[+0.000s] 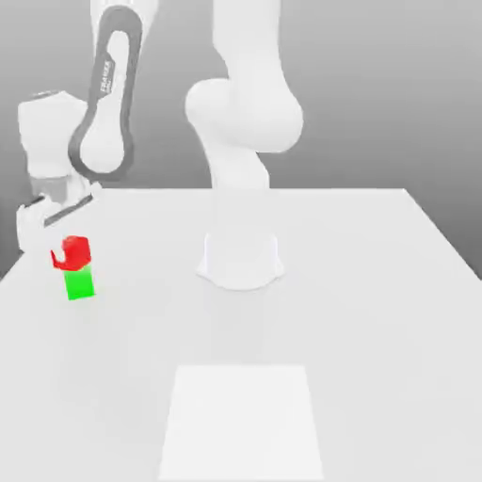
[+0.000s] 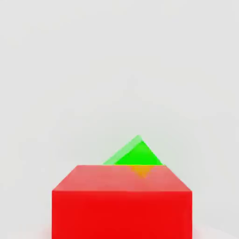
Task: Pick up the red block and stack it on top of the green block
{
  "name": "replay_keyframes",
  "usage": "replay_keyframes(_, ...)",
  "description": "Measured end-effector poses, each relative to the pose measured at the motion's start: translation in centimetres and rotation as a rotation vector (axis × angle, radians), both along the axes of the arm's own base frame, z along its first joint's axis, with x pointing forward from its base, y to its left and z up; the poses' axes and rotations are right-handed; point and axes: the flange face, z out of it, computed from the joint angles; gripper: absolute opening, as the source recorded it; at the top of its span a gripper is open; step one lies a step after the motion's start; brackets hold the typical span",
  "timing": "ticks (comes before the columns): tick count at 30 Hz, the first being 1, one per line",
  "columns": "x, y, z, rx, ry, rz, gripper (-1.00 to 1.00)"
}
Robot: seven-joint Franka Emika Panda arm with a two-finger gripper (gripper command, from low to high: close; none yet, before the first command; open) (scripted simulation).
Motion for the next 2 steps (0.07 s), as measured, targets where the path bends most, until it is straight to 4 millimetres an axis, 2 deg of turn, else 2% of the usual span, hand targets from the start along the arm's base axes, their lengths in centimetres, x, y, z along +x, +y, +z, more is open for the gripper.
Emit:
replay_keyframes(1,-0.05,0.1,-0.36,-0.002,0.005,0.001,1.0)
replay_keyframes(2,0.07,0.13,-0.36,-0.002,0.005,0.005,1.0)
